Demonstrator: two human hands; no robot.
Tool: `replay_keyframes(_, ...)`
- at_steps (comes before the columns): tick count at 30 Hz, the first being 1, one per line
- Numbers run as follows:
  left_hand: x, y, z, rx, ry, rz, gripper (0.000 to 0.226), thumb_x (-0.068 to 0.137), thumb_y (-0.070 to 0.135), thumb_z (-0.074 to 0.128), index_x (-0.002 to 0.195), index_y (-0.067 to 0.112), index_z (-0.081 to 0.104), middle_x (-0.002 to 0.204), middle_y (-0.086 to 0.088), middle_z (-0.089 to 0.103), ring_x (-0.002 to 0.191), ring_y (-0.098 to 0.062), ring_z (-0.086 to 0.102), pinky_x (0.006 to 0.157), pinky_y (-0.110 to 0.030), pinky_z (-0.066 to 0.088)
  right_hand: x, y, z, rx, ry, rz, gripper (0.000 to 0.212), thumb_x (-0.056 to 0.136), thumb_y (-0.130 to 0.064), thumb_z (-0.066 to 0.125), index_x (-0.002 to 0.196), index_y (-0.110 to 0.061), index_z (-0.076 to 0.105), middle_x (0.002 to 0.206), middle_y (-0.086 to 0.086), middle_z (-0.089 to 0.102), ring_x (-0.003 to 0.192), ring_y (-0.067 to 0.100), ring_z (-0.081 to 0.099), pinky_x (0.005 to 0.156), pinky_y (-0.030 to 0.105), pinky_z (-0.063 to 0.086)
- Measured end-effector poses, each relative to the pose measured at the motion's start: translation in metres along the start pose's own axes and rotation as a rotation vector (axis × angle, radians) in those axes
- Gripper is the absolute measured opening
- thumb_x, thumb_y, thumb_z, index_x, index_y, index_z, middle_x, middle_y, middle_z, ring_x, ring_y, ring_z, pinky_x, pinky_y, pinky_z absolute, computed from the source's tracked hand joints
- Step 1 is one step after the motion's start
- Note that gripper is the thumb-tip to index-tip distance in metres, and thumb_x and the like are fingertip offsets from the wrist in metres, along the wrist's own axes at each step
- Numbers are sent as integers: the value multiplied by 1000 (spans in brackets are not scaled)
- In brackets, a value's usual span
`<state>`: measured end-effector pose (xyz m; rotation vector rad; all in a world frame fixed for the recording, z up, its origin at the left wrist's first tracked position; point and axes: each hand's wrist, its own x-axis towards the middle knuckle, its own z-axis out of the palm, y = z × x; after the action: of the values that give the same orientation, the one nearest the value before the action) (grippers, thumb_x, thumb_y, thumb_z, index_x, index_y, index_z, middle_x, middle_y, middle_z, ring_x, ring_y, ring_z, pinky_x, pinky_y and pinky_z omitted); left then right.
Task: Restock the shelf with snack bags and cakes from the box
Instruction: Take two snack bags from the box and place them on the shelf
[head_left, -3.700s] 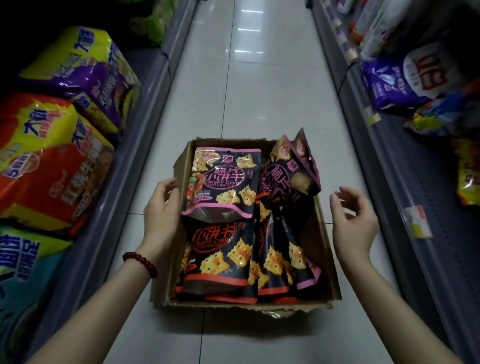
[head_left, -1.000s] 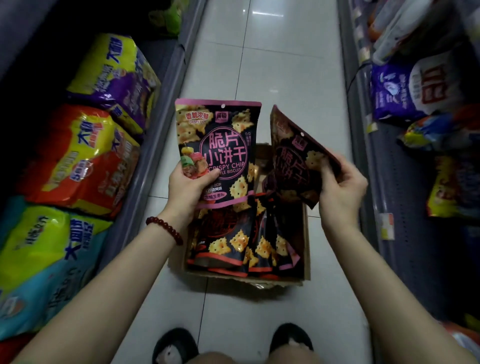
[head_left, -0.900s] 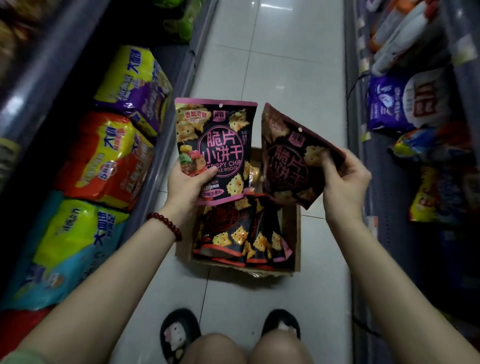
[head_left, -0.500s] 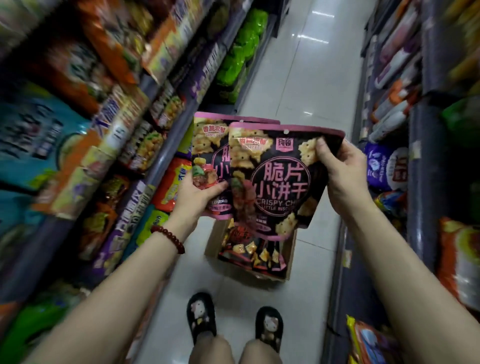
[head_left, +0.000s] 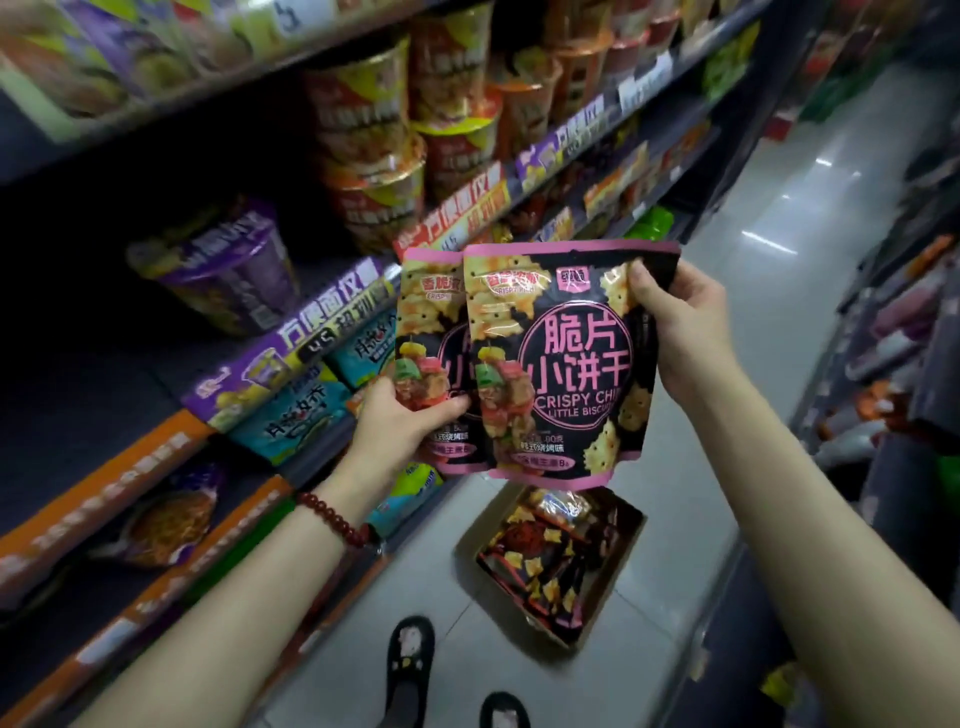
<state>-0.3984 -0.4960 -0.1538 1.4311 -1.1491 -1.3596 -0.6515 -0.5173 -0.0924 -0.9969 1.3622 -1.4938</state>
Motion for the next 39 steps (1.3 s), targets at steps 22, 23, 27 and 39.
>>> replay_keyframes(22,-202,78,-216,-135,641,315,34,73,7,77,105,11,64,103,-11,71,95,-24,69,81,-37,55,-111,-141,250,161,-609,-189,10,93,-17,60,93,-11,68,95,11,73,89,27,71,82,43,57)
replay_keyframes(23,-212,80,-226,-140,663,332,35,74,6,76,106,11,64,102,-8,72,94,-21,70,80,-34,55,-119,-145,262,167,-635,-199,10,93,-16,60,92,-10,68,93,10,73,87,26,71,81,41,57)
replay_keyframes(27,-246,84,-260,-128,760,369,25,75,5,75,94,16,63,87,3,70,82,-11,69,68,-20,53,-152,-158,304,189,-723,-233,11,93,-15,60,94,-6,67,91,8,74,85,23,71,79,37,58)
replay_keyframes(39,-311,118,-336,-65,921,510,20,77,7,74,84,18,58,69,13,67,67,2,65,62,-14,50,-215,-210,393,228,-836,-305,12,92,-19,60,90,-9,68,93,11,74,91,29,71,85,48,57)
